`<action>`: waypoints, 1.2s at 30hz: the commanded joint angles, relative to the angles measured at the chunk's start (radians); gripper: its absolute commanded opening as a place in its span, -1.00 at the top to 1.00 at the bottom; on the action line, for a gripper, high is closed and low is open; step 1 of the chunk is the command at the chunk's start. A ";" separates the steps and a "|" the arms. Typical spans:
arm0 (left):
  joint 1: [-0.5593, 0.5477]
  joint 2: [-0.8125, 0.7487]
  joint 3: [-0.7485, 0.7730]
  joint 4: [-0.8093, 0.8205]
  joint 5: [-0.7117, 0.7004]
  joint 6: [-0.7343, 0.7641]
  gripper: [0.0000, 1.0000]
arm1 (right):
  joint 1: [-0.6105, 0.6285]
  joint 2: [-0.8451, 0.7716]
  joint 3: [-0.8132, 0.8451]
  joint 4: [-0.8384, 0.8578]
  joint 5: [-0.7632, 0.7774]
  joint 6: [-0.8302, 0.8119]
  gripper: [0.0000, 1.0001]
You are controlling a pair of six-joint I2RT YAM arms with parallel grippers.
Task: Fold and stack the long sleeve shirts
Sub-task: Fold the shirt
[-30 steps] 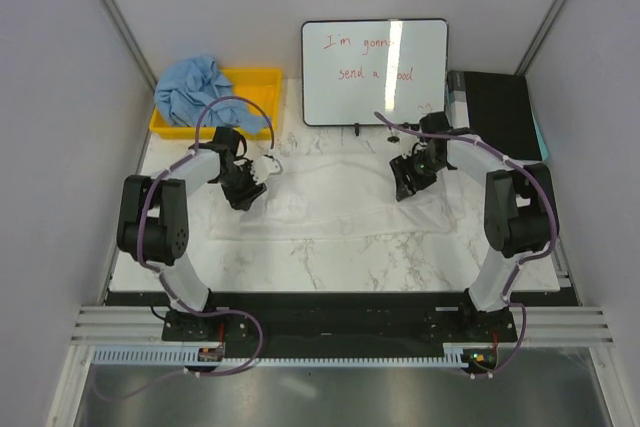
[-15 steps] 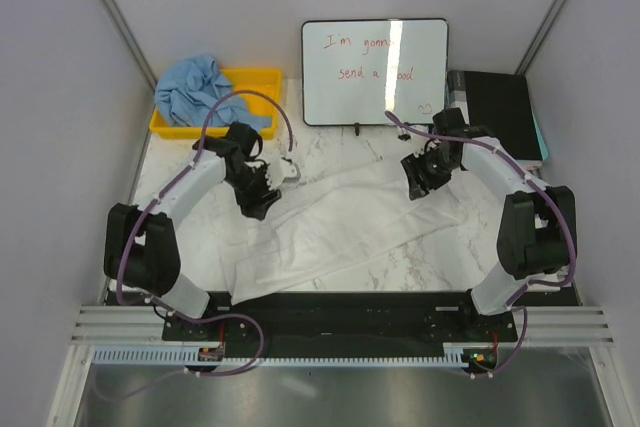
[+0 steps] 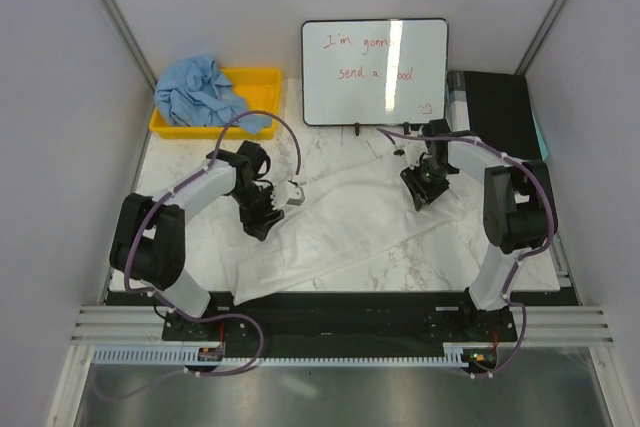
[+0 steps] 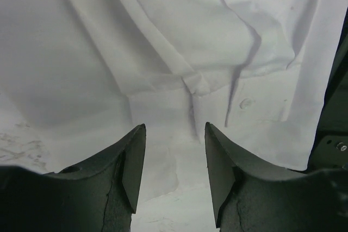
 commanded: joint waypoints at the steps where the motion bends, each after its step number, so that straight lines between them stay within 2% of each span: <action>1: -0.001 -0.022 -0.053 0.026 0.000 -0.009 -0.09 | 0.002 0.126 0.093 0.088 0.075 -0.028 0.01; 5: 0.045 -0.042 -0.024 0.023 0.107 -0.051 -0.11 | 0.011 0.186 0.165 0.114 0.092 -0.047 0.02; 10: 0.066 -0.065 -0.014 0.025 0.157 -0.059 -0.13 | 0.054 0.226 0.246 0.108 0.098 -0.071 0.01; 16: 0.068 -0.077 -0.049 0.025 0.105 0.039 -0.14 | 0.054 0.265 0.277 0.149 0.204 -0.171 0.01; 23: 0.065 -0.073 -0.096 0.031 0.056 0.082 -0.14 | -0.001 0.269 0.273 0.160 0.251 -0.244 0.01; 29: -0.013 -0.045 -0.170 0.044 -0.006 0.156 -0.10 | -0.052 0.231 0.243 0.168 0.276 -0.304 -0.01; 35: -0.188 0.002 -0.181 0.097 -0.012 0.070 -0.07 | -0.073 0.165 0.265 0.139 0.224 -0.318 -0.06; 36: -0.202 0.009 -0.178 0.097 -0.001 0.050 -0.07 | -0.073 0.142 0.263 0.107 0.155 -0.317 -0.07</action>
